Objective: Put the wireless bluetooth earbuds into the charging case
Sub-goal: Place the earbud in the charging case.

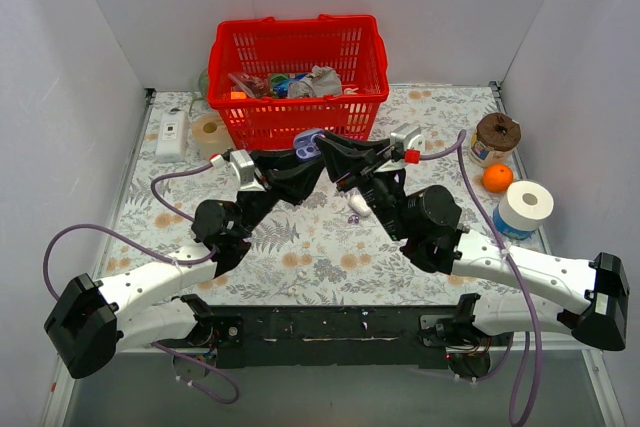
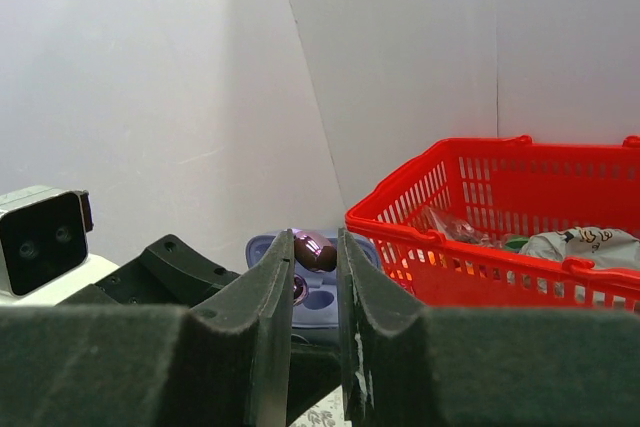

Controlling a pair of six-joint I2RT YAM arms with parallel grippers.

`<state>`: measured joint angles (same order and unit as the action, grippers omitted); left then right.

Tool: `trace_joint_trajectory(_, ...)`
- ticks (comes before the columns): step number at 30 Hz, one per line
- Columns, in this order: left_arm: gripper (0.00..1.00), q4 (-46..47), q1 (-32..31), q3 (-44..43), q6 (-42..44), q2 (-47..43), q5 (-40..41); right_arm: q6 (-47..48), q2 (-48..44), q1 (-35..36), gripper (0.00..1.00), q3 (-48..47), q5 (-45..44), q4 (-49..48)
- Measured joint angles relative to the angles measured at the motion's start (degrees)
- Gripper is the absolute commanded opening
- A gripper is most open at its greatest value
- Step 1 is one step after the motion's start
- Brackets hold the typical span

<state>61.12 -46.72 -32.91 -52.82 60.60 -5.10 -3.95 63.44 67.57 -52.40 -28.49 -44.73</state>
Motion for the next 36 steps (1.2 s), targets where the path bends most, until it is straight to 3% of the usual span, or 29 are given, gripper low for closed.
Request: trace_joint_trajectory(36,0.00,0.00,-2.54,-0.28,2.01,-0.04,1.95,2.71,-0.15,1.14,0.01,0.11,-4.42,2.99)
